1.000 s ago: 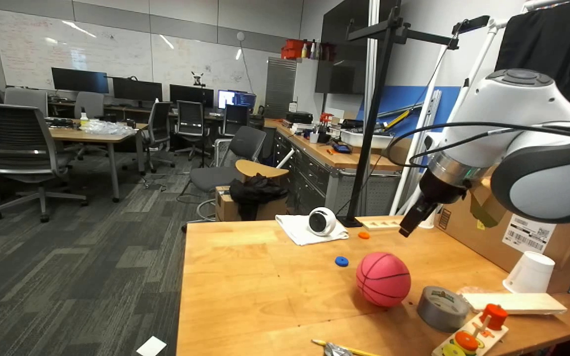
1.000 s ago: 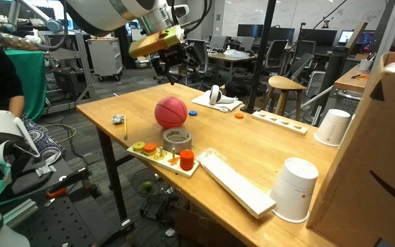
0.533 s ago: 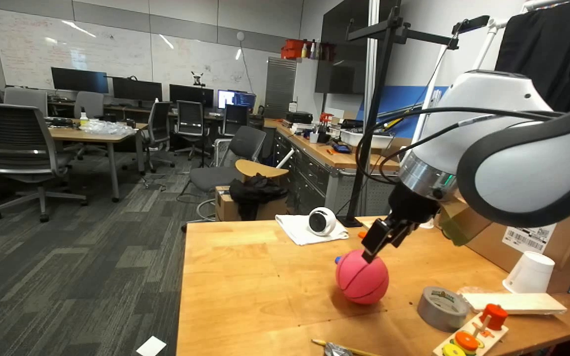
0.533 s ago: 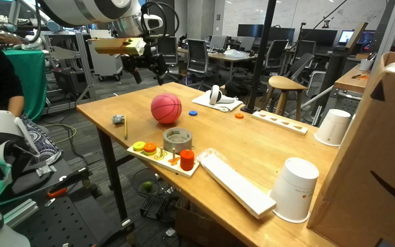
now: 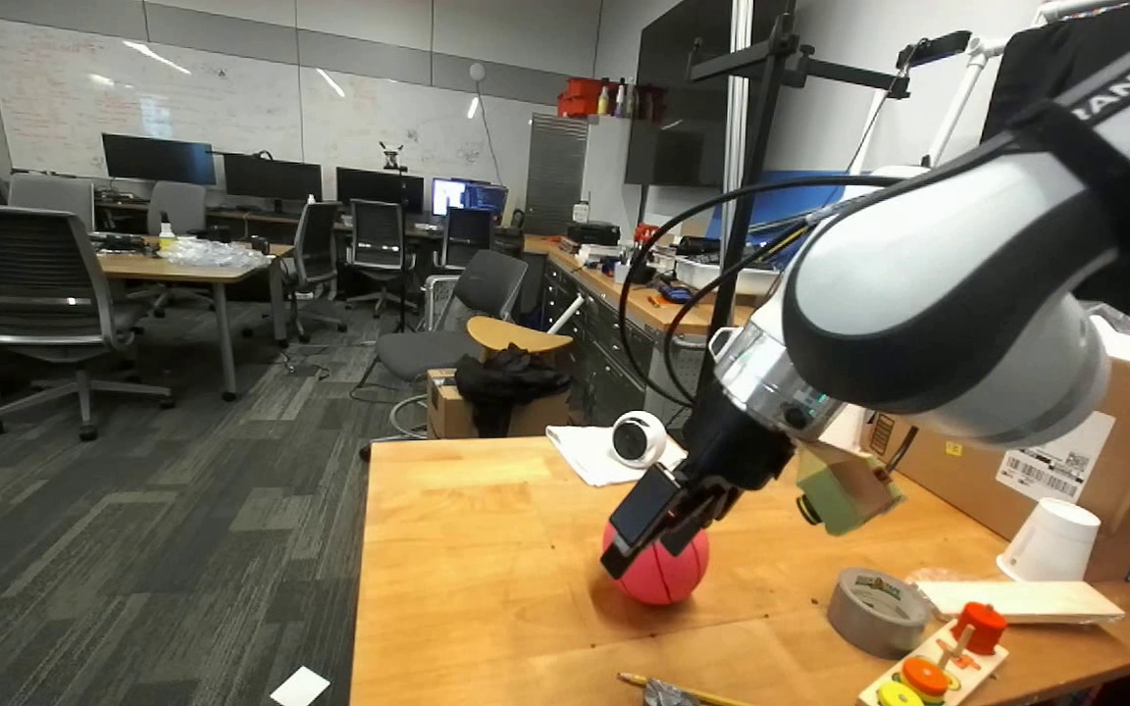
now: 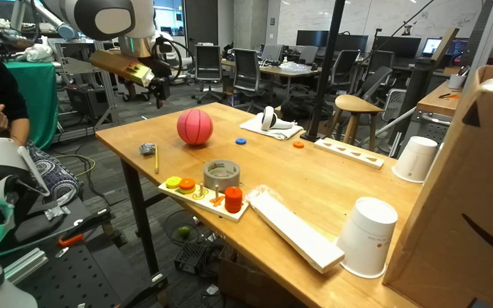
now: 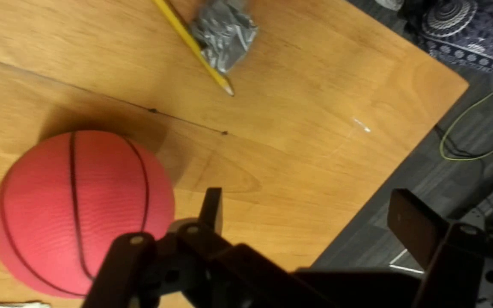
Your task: Push the ball to the right
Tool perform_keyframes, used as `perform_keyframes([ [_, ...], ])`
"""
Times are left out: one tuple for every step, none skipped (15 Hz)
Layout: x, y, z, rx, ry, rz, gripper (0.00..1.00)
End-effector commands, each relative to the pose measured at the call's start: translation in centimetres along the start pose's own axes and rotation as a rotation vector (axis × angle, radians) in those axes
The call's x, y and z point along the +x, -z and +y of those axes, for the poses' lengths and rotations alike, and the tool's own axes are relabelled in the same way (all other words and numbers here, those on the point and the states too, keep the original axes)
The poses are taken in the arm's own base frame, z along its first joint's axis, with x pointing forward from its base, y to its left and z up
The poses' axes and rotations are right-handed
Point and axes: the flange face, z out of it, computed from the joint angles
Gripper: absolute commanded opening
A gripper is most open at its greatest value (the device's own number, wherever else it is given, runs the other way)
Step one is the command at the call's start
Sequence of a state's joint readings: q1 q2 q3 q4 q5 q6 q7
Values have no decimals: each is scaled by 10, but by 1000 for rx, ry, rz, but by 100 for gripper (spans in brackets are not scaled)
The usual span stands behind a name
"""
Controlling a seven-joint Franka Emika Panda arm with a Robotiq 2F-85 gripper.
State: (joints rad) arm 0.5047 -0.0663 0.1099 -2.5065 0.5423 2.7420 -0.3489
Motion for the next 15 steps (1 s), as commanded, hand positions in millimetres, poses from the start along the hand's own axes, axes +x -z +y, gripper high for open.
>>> perform_keyframes([
  [23, -17, -31, 114, 127, 37, 100],
  [28, -23, -39, 143, 161, 36, 100],
  [32, -26, -45, 172, 190, 35, 100],
  [36, -33, -49, 191, 213, 30, 100],
  [39, -41, -50, 208, 232, 21, 100],
  [41, -47, -50, 219, 238, -2, 100],
  [40, -59, -43, 223, 232, -33, 100],
  [37, -69, -35, 229, 211, -76, 100],
  [30, -80, -21, 208, 165, -134, 100],
  [22, -90, -3, 182, 131, -185, 100],
  [16, -95, 20, 137, 91, -228, 100],
  [12, -97, 43, 87, 66, -261, 100],
  [15, -85, 74, 14, 48, -270, 100],
  [17, -71, 101, -55, 53, -272, 100],
  [25, -44, 117, -122, 71, -258, 100],
])
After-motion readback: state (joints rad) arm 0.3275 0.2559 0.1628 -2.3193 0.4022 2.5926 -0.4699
